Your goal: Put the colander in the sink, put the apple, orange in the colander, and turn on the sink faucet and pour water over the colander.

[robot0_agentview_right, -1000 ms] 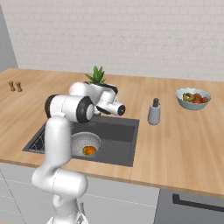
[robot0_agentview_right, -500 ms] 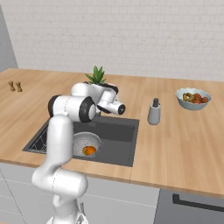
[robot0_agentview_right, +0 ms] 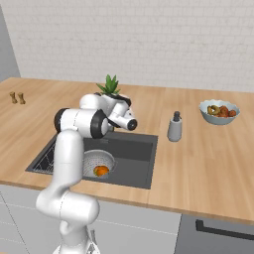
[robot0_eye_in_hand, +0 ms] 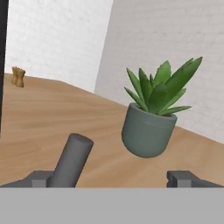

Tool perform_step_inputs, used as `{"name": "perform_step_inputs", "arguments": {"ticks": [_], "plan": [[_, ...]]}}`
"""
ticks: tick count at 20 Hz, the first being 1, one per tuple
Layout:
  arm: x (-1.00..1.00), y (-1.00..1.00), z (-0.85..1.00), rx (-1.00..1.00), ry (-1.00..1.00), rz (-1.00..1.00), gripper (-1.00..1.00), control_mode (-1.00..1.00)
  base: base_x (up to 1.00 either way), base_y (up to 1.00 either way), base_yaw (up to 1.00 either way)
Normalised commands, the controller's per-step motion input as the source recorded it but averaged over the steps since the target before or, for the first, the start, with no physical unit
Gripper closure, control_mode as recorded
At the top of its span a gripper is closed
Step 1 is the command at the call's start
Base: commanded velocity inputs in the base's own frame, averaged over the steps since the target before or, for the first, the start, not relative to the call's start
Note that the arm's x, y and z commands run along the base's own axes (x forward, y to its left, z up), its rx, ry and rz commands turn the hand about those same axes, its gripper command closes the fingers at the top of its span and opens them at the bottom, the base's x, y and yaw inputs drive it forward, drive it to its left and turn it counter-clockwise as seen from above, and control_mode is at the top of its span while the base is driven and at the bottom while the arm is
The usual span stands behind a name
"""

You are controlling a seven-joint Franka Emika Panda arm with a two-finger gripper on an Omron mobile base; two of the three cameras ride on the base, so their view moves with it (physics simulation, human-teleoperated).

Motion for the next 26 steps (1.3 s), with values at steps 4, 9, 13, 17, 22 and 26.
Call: {"name": "perform_step_inputs", "arguments": {"ticks": [4, 9, 13, 17, 22, 26], "plan": [[0.16, -0.03, 0.00, 0.00, 0.00, -0.06, -1.00, -1.00, 0.00, 0.00, 0.00], [0.01, -0.05, -0.04, 0.03, 0.00, 0.00, 1.00, -1.00, 0.00, 0.00, 0.00], [-0.07, -0.19, -0.10, 0.05, 0.00, 0.00, 1.00, -1.00, 0.00, 0.00, 0.00], [-0.03, -0.33, -0.06, 0.07, 0.00, 0.00, 1.00, -1.00, 0.00, 0.00, 0.00], [-0.01, -0.53, -0.03, 0.06, 0.00, 0.00, 1.00, -1.00, 0.00, 0.00, 0.00], [0.00, -0.72, -0.03, 0.08, 0.01, 0.00, 1.00, -1.00, 0.00, 0.00, 0.00]]}}
